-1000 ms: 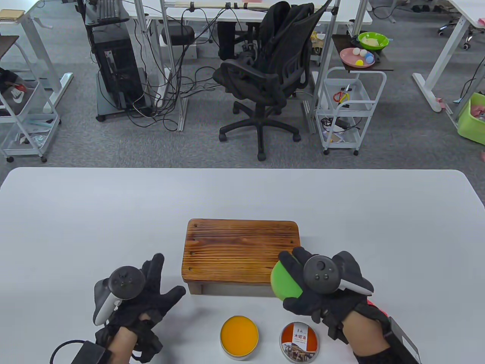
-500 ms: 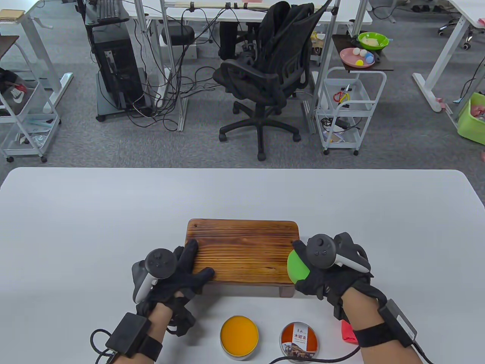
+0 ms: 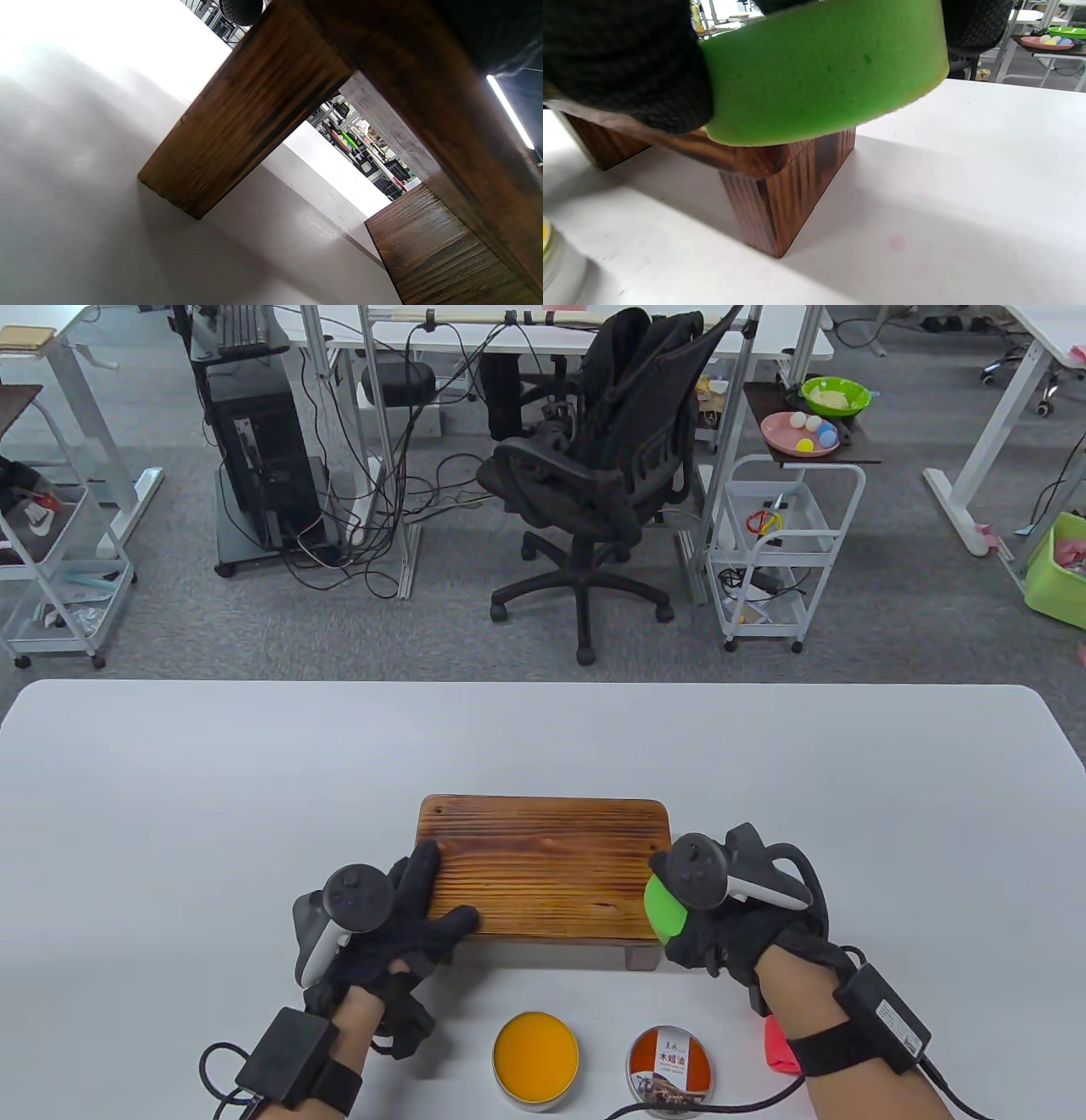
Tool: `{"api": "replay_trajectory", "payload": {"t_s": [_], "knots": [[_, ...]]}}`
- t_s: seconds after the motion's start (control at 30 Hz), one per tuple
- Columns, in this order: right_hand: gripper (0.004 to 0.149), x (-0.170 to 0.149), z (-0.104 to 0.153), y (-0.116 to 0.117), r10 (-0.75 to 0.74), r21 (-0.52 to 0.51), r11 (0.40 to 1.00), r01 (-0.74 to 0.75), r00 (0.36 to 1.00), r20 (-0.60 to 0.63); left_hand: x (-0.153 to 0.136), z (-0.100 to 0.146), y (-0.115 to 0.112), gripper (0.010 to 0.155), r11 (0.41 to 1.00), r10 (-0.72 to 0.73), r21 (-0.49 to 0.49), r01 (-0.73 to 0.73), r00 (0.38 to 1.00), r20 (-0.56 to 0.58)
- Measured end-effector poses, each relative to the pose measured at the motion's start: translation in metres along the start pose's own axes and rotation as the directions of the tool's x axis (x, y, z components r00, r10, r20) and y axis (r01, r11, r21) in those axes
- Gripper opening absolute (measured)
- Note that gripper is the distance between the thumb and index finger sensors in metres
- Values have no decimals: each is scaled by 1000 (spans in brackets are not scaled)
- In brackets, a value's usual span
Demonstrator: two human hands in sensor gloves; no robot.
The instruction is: Dip and apply wood wax on stool
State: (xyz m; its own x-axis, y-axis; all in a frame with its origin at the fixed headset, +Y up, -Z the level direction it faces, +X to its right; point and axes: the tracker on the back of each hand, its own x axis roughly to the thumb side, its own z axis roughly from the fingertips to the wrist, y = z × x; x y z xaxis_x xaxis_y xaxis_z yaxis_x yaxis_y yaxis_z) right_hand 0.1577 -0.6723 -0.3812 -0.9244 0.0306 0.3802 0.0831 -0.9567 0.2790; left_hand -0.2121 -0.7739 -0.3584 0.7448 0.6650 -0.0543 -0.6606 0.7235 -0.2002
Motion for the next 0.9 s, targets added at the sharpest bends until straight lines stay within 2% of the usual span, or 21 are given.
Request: {"api": "replay_trajectory", "payload": {"t_s": [0.1, 0.2, 0.33, 0.43, 0.53, 0.63, 0.73, 0.83, 0.9], "knots": [[100, 13, -8, -2, 23, -5, 1000, -22, 1000, 21, 0, 0, 0, 107, 1000, -4, 2, 4, 1000, 0], [100, 27, -4, -2, 51, 18, 998, -53, 996, 78, 0, 0, 0, 107, 1000, -5, 2, 5, 1000, 1], [100, 21, -3, -6, 84, 37, 996, -86, 995, 46, 0, 0, 0, 107, 1000, -4, -2, 4, 1000, 3], [99, 20, -17, -9, 61, 31, 998, -61, 998, 13, -1, 0, 0, 107, 1000, -3, -2, 3, 1000, 4], [98, 38, -23, -8, 54, 20, 998, -55, 997, 60, -1, 0, 0, 107, 1000, 1, -3, -1, 1000, 3], [98, 51, -16, -8, 108, 37, 993, -112, 988, 112, -1, 0, 0, 107, 1000, 2, -4, -2, 1000, 5], [99, 44, -13, -11, 128, 58, 989, -133, 989, 79, -1, 0, 0, 107, 1000, 4, -7, -4, 1000, 6], [99, 35, -22, -13, 81, 58, 995, -83, 996, 34, -1, 0, 0, 107, 1000, 11, -9, -11, 1000, 8], [99, 42, -29, -11, 53, 39, 998, -55, 998, 45, -1, 0, 0, 107, 1000, 11, -10, -11, 1000, 8]]}}
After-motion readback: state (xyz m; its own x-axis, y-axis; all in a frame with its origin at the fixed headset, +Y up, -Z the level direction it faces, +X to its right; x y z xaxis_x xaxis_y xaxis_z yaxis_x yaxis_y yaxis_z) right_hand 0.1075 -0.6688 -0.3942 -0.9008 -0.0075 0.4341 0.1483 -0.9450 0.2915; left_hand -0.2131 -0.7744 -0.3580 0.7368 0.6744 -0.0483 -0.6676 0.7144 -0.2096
